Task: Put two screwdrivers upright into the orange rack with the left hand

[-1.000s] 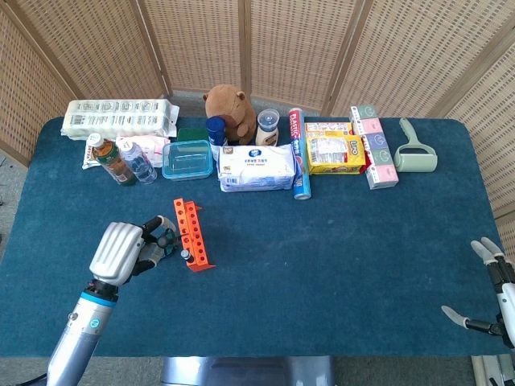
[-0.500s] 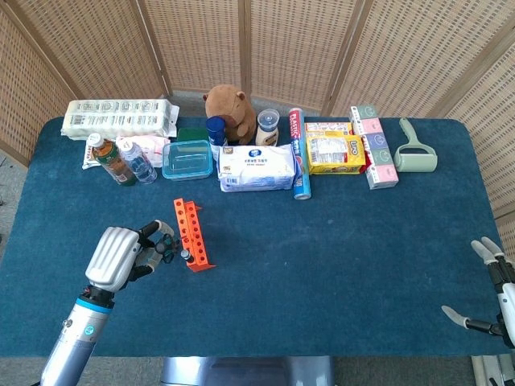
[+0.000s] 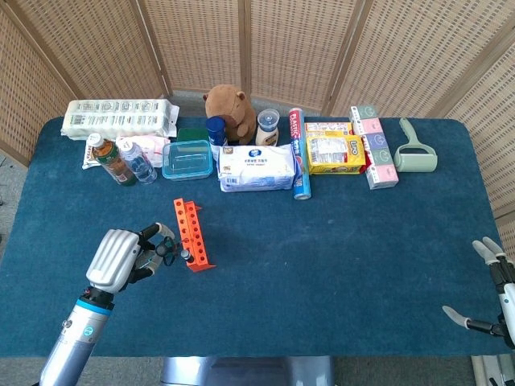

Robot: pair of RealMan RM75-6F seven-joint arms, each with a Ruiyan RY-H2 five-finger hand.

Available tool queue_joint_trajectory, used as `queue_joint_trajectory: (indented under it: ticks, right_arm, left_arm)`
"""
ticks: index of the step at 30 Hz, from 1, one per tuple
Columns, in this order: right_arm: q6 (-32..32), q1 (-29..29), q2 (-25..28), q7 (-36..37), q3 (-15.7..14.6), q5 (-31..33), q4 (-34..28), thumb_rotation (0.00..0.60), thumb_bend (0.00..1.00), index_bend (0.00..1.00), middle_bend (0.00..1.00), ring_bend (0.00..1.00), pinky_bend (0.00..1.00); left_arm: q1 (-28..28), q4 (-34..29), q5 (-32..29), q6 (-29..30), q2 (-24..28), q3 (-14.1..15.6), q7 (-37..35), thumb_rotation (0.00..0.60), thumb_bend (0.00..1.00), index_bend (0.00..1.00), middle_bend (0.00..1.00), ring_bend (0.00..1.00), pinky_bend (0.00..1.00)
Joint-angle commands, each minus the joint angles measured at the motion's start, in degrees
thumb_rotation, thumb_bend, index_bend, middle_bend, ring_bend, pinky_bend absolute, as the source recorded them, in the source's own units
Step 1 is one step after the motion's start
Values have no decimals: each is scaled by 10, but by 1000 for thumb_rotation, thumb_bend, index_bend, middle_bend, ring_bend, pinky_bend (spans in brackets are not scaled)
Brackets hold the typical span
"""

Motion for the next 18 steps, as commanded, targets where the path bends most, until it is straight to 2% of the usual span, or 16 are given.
queue_joint_trajectory:
  ticks: [1, 18]
  right_arm:
    - [0, 0, 0, 0, 0, 0, 0, 538, 0, 25, 0, 63, 0]
    - [2, -1, 1, 0, 0, -1, 0, 540, 0, 25, 0, 63, 0]
  left_arm:
    - [0, 1, -1, -1, 0, 0, -2, 600, 439, 490, 995, 994, 1000]
    - [-2, 24, -12, -7, -6, -8, -16, 600, 440, 489, 995, 994, 1000]
